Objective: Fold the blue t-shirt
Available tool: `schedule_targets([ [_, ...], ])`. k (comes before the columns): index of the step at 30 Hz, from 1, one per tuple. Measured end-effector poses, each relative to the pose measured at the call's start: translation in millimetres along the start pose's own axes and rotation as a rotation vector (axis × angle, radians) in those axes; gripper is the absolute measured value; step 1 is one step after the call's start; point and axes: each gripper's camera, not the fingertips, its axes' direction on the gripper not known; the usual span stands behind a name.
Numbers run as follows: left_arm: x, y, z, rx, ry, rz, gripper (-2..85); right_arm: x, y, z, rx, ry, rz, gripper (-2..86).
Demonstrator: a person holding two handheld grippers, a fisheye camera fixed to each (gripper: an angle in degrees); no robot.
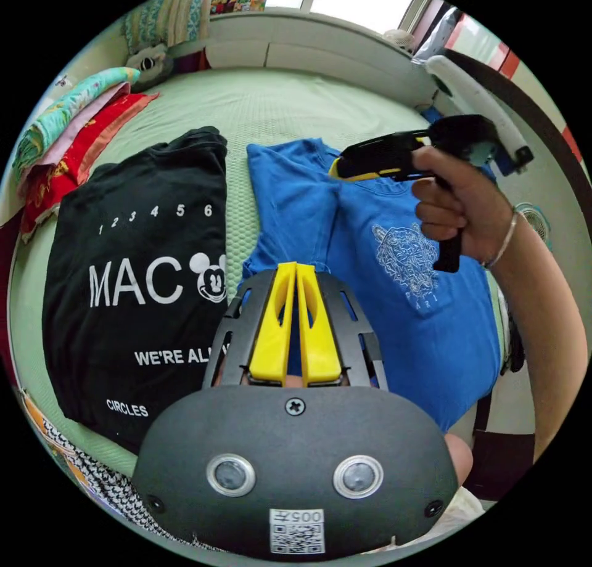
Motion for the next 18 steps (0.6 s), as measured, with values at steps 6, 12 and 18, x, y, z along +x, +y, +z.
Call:
schedule_targets([
  [6,26,3,-17,0.118,0.078,0.078,-0.6,71,59,-81,0.157,0.107,0.004,2.7],
  [12,62,-1,-2,0.079,0.089,0.165,-0.6,208,132,-124,0.179,0.239,0.358,5.4],
  [18,84,-8,14,0.049,0.100,0.197,-0.5,264,175,-94,0.117,0.159,0.532,4.9],
])
